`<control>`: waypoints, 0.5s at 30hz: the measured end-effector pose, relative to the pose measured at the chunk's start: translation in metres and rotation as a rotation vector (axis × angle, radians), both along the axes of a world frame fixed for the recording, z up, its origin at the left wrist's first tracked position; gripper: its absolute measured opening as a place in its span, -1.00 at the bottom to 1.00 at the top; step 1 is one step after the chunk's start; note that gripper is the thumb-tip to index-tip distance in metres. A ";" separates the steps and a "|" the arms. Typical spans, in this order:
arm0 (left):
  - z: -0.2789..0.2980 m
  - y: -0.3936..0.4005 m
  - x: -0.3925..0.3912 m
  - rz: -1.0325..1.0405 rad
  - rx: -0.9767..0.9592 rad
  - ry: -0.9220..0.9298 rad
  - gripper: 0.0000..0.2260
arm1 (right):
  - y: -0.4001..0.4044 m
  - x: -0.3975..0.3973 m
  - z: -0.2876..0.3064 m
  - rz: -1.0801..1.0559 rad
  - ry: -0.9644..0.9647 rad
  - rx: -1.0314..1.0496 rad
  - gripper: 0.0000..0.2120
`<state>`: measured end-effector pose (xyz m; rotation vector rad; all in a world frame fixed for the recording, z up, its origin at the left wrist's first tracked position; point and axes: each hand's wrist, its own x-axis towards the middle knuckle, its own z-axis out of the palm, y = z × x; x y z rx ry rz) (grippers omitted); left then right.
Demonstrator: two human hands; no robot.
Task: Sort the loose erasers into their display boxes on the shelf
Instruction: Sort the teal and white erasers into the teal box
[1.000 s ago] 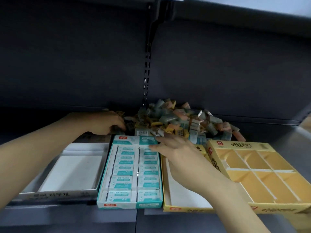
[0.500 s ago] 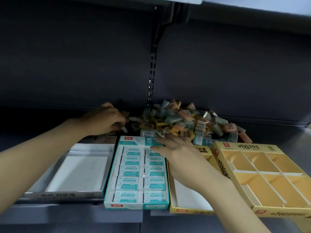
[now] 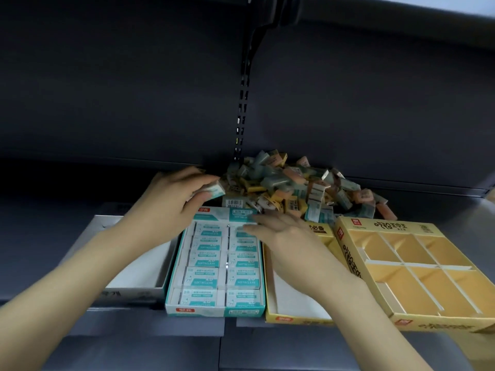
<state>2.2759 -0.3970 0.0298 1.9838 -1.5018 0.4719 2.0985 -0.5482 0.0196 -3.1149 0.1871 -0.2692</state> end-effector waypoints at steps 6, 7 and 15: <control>-0.001 0.006 -0.017 0.034 -0.047 0.102 -0.69 | -0.050 0.003 0.009 -0.502 -0.117 -0.070 -0.74; -0.001 0.006 -0.018 0.036 -0.035 0.103 -0.69 | -0.058 0.005 0.010 -0.529 -0.078 -0.094 -0.70; -0.005 0.009 -0.026 0.030 0.071 0.166 -0.58 | -0.080 0.012 0.010 -0.515 0.158 -0.093 -0.43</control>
